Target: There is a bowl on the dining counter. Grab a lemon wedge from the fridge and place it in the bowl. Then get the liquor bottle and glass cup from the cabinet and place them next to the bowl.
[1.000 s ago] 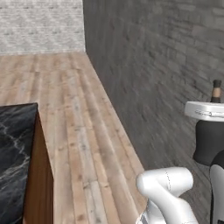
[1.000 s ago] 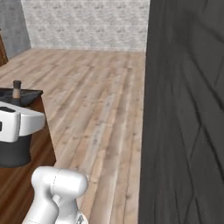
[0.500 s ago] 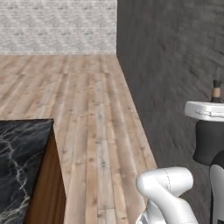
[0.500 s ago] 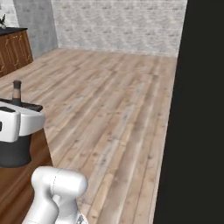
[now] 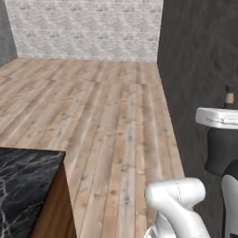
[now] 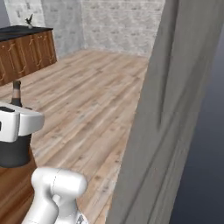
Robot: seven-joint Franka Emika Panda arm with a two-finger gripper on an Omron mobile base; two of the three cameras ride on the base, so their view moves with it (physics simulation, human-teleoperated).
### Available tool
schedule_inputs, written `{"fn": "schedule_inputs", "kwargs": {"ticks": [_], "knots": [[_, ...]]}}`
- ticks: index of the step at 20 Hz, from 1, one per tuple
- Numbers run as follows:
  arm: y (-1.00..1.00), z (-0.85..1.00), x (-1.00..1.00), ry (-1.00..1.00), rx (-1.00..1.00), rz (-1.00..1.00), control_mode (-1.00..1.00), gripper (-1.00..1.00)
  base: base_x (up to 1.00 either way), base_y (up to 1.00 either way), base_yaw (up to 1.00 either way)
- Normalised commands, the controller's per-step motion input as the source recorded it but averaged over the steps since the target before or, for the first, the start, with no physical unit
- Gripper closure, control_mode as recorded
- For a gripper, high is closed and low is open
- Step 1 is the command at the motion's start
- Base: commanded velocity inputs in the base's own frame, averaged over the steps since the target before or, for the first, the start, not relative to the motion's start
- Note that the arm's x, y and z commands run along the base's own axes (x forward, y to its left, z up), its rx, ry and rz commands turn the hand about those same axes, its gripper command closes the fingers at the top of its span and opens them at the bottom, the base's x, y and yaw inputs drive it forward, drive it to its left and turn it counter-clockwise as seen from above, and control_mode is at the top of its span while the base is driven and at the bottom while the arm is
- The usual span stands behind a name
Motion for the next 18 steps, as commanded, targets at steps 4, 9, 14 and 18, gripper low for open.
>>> {"fn": "schedule_inputs", "kwargs": {"ticks": [4, 9, 14, 18], "knots": [[0.00, 0.00, 0.00, 0.00, 0.00, 0.00, 1.00, 1.00, 1.00, -0.45, 0.37], [0.00, 0.00, 0.00, 0.00, 0.00, 0.00, 1.00, 1.00, 1.00, -0.48, 0.37], [0.00, 0.00, 0.00, 0.00, 0.00, 0.00, 1.00, 1.00, 1.00, -0.47, 0.38], [0.00, 0.00, 0.00, 0.00, 0.00, 0.00, 1.00, 1.00, 1.00, -0.42, 0.40]]}}
